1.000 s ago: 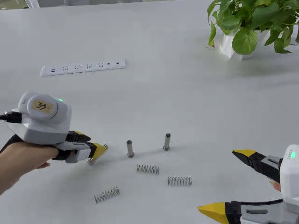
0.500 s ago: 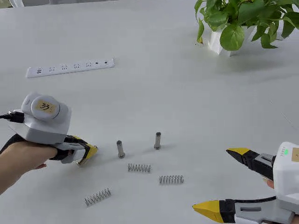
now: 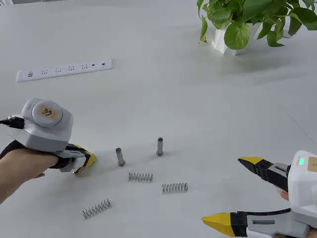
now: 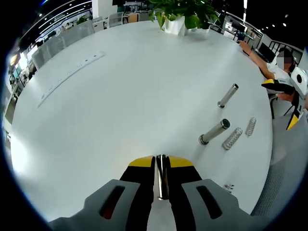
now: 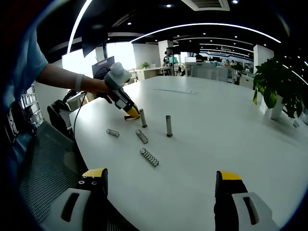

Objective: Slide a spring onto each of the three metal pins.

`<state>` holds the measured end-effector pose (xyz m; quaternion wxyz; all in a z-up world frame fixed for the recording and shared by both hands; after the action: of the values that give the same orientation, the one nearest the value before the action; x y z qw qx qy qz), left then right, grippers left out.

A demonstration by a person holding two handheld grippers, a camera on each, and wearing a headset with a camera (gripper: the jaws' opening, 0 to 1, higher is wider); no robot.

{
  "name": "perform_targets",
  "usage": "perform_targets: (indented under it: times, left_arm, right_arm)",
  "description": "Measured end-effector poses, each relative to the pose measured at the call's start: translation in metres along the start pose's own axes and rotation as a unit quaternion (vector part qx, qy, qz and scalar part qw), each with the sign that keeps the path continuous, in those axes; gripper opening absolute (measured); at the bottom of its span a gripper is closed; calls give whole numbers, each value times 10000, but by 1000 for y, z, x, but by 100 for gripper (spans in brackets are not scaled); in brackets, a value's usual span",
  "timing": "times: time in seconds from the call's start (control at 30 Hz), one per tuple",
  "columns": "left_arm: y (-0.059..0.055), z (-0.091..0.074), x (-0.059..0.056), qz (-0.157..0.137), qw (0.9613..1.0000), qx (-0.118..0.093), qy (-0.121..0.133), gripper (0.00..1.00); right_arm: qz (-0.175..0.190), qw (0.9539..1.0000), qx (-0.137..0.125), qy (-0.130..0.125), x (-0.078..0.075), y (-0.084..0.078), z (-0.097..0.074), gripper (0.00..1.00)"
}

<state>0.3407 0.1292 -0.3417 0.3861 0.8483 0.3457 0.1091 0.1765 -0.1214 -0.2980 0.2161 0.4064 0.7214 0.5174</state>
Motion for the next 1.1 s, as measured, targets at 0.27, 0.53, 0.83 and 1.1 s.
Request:
perform_targets:
  times: [0.27, 0.53, 0.83, 1.1]
  left_arm:
    - [0, 0, -3, 278, 9992, 269, 131, 5]
    - [1, 1, 0, 119, 9994, 258, 211, 5]
    - [2, 1, 0, 117, 9994, 221, 242, 5]
    - [7, -7, 4, 62, 9997, 61, 247, 5]
  right_arm:
    - [-7, 10000, -27, 22, 3, 0, 0, 92]
    - [-47, 10000, -41, 34, 2, 2, -1, 91]
    - [-42, 10000, -42, 12, 2, 1, -2, 91]
    - [-53, 10000, -24, 46, 5, 0, -1, 90]
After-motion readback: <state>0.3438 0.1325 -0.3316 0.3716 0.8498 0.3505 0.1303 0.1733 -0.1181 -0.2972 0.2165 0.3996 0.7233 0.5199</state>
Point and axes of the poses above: the centre of the closed fingertips' face, and the gripper's own axes: z roughly forward along the fingers, x roughly to its left, y roughly out of its top, the point moved 3 cm from there along -z, roughly backward along the fingers, and after that the axes turned 13 degrees about -x, right-handed, at the moved point
